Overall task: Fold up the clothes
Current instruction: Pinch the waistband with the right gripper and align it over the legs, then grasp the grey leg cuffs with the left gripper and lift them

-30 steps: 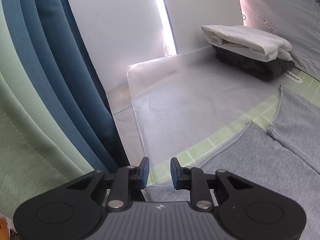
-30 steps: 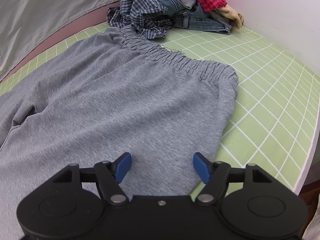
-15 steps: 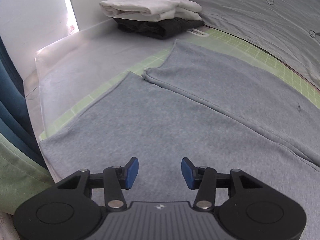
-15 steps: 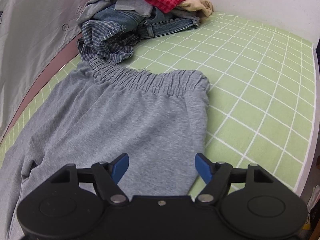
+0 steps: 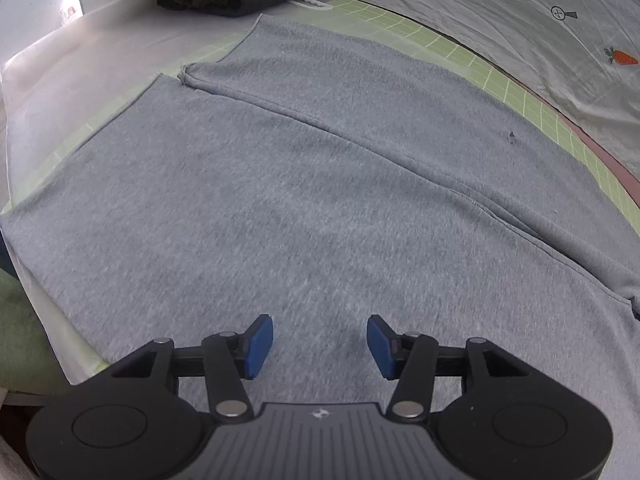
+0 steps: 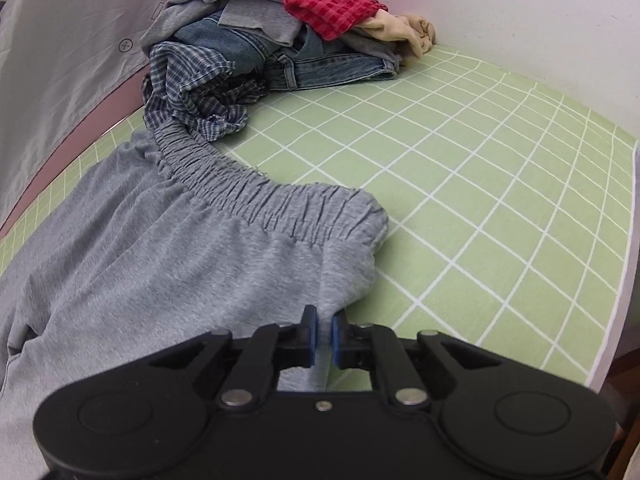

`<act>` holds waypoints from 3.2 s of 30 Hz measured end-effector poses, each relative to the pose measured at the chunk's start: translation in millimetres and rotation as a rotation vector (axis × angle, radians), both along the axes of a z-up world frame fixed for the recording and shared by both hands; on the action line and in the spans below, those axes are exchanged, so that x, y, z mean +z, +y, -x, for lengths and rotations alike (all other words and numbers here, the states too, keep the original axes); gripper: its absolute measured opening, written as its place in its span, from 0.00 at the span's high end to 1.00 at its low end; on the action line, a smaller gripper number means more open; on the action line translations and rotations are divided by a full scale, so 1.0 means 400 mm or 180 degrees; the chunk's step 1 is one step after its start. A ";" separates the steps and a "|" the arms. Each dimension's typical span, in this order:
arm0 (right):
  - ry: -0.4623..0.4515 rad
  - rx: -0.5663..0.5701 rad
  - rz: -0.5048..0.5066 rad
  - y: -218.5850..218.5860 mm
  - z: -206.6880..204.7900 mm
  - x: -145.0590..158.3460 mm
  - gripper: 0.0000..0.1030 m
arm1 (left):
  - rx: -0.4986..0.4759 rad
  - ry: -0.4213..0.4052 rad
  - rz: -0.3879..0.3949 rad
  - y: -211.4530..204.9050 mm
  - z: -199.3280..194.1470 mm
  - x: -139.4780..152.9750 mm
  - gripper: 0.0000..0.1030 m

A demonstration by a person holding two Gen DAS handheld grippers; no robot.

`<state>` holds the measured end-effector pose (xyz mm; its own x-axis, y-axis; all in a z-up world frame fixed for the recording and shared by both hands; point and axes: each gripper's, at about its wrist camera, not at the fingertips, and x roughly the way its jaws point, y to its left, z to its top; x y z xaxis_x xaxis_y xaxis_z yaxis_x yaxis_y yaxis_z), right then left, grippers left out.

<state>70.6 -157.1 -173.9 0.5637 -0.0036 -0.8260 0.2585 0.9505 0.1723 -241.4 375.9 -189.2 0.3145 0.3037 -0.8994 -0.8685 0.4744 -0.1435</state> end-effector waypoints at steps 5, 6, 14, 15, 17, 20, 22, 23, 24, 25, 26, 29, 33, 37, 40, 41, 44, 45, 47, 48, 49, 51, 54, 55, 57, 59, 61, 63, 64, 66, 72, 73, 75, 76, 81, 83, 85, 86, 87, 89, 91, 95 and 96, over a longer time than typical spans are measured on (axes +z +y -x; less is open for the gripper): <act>0.0061 -0.0070 -0.0518 -0.029 0.030 -0.016 0.73 | 0.0180 -0.0236 0.0334 -0.016 0.033 -0.012 0.48; 0.0062 -0.0076 -0.0579 -0.031 0.037 -0.017 0.71 | 0.0216 -0.0267 0.0375 -0.020 0.041 -0.014 0.48; 0.0187 -0.0217 -0.1330 -0.045 0.076 -0.032 0.51 | 0.0475 -0.0637 0.0756 -0.055 0.112 -0.022 0.47; 0.0207 -0.0230 -0.1424 -0.046 0.081 -0.035 0.49 | 0.0499 -0.0661 0.0788 -0.062 0.119 -0.024 0.46; 0.0248 -0.0257 -0.1612 -0.048 0.089 -0.040 0.45 | 0.0545 -0.0706 0.0851 -0.075 0.132 -0.027 0.44; 0.0310 -0.0291 -0.1882 -0.050 0.102 -0.047 0.42 | 0.0568 -0.0735 0.0916 -0.092 0.145 -0.028 0.36; 0.0344 -0.0236 -0.1864 -0.045 0.108 -0.043 0.38 | 0.0578 -0.0757 0.0959 -0.102 0.154 -0.030 0.35; 0.0361 -0.0209 -0.1854 -0.042 0.110 -0.041 0.38 | 0.0581 -0.0762 0.0975 -0.106 0.156 -0.031 0.35; 0.0373 -0.0183 -0.1838 -0.039 0.112 -0.039 0.37 | 0.0584 -0.0768 0.0992 -0.109 0.159 -0.033 0.35; 0.0384 -0.0158 -0.1823 -0.037 0.113 -0.038 0.36 | 0.0586 -0.0773 0.1009 -0.112 0.161 -0.035 0.35; 0.0381 -0.0143 -0.1825 -0.036 0.114 -0.038 0.35 | 0.0589 -0.0778 0.1026 -0.116 0.163 -0.036 0.35; 0.0365 -0.0113 -0.1844 -0.038 0.121 -0.039 0.34 | 0.0593 -0.0810 0.1065 -0.123 0.170 -0.041 0.35; 0.0343 -0.0158 -0.1950 -0.049 0.130 -0.045 0.34 | 0.0669 -0.0938 0.1089 -0.118 0.177 -0.048 0.35; 0.0341 -0.0218 -0.2057 -0.058 0.134 -0.050 0.33 | 0.0852 -0.1158 0.1217 -0.099 0.186 -0.061 0.35; 0.0364 -0.0258 -0.2092 -0.057 0.136 -0.050 0.32 | 0.1050 -0.1360 0.1350 -0.086 0.198 -0.074 0.35; 0.0374 -0.0257 -0.2078 -0.056 0.137 -0.048 0.31 | 0.1112 -0.1425 0.1391 -0.081 0.202 -0.079 0.35; 0.0370 -0.0232 -0.2035 -0.048 0.141 -0.044 0.29 | 0.1170 -0.1505 0.1415 -0.074 0.201 -0.081 0.35; 0.0368 -0.0226 -0.2026 -0.046 0.143 -0.043 0.29 | 0.1169 -0.1506 0.1392 -0.073 0.200 -0.080 0.36; 0.0367 -0.0235 -0.2020 -0.043 0.145 -0.042 0.28 | 0.1172 -0.1516 0.1372 -0.067 0.198 -0.080 0.36; 0.0367 -0.0257 -0.2034 -0.045 0.146 -0.042 0.28 | 0.1177 -0.1522 0.1364 -0.064 0.196 -0.080 0.36; 0.0369 -0.0291 -0.2061 -0.046 0.147 -0.044 0.27 | 0.1194 -0.1533 0.1369 -0.059 0.195 -0.081 0.36; 0.0374 -0.0360 -0.2121 -0.051 0.149 -0.046 0.27 | 0.1219 -0.1550 0.1378 -0.050 0.199 -0.082 0.37; 0.0362 -0.0427 -0.2176 -0.054 0.152 -0.050 0.27 | 0.1240 -0.1541 0.1396 -0.037 0.200 -0.087 0.46; 0.0358 -0.0429 -0.2172 -0.052 0.152 -0.050 0.27 | 0.1249 -0.1532 0.1406 -0.033 0.198 -0.089 0.51; 0.0350 -0.0430 -0.2161 -0.050 0.152 -0.048 0.27 | 0.1280 -0.1478 0.1415 -0.026 0.194 -0.092 0.62; 0.0351 -0.0415 -0.2135 -0.046 0.149 -0.047 0.27 | 0.1316 -0.1414 0.1417 -0.020 0.191 -0.095 0.75; 0.0353 -0.0407 -0.2107 -0.044 0.146 -0.045 0.27 | 0.1358 -0.1381 0.1428 -0.018 0.197 -0.099 0.85; 0.0351 -0.0414 -0.2091 -0.043 0.145 -0.044 0.27 | 0.1397 -0.1401 0.1454 -0.016 0.205 -0.105 0.87; 0.0348 -0.0418 -0.2082 -0.043 0.145 -0.045 0.27 | 0.1413 -0.1410 0.1461 -0.015 0.208 -0.107 0.89; 0.0344 -0.0422 -0.2062 -0.043 0.142 -0.044 0.27 | 0.1419 -0.1399 0.1439 -0.016 0.214 -0.109 0.92; 0.0343 -0.0409 -0.1968 -0.039 0.128 -0.042 0.35 | 0.1300 -0.1649 0.1299 -0.020 0.217 -0.081 0.99; 0.0346 -0.0397 -0.1941 -0.038 0.124 -0.041 0.36 | 0.1254 -0.1757 0.1234 -0.020 0.216 -0.067 0.98; 0.0348 -0.0386 -0.1941 -0.039 0.120 -0.042 0.36 | 0.1183 -0.1845 0.1133 -0.017 0.210 -0.048 0.98; 0.0350 -0.0381 -0.1941 -0.039 0.118 -0.042 0.36 | 0.1155 -0.1772 0.1123 -0.016 0.204 -0.051 0.97; 0.0362 -0.0348 -0.1939 -0.037 0.108 -0.043 0.35 | 0.1174 -0.1565 0.1142 -0.020 0.201 -0.073 0.84; 0.0376 -0.0336 -0.1935 -0.035 0.102 -0.042 0.35 | 0.1221 -0.1567 0.1175 -0.025 0.213 -0.079 0.79; 0.0380 -0.0329 -0.1935 -0.032 0.099 -0.042 0.35 | 0.1235 -0.1516 0.1216 -0.028 0.229 -0.083 0.73; 0.0379 -0.0327 -0.1939 -0.031 0.098 -0.043 0.35 | 0.1239 -0.1490 0.1234 -0.028 0.237 -0.084 0.72; 0.0379 -0.0326 -0.1943 -0.030 0.098 -0.044 0.34 | 0.1246 -0.1480 0.1242 -0.029 0.245 -0.083 0.71; 0.0383 -0.0335 -0.1961 -0.029 0.097 -0.045 0.34 | 0.1305 -0.1487 0.1265 -0.028 0.265 -0.086 0.67; 0.0382 -0.0341 -0.1974 -0.028 0.095 -0.045 0.33 | 0.1448 -0.1517 0.1293 -0.021 0.278 -0.093 0.65; 0.0379 -0.0339 -0.1981 -0.026 0.092 -0.045 0.31 | 0.1586 -0.1538 0.1234 -0.002 0.294 -0.091 0.64; 0.0380 -0.0336 -0.1977 -0.025 0.091 -0.045 0.31 | 0.1575 -0.1527 0.1201 0.004 0.293 -0.089 0.64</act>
<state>34.3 -167.1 -191.7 0.4904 0.4455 -0.7490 0.3967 0.6511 0.6470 -358.5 377.5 -224.6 0.6025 0.2110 -0.7697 -0.7685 -0.1068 -0.6309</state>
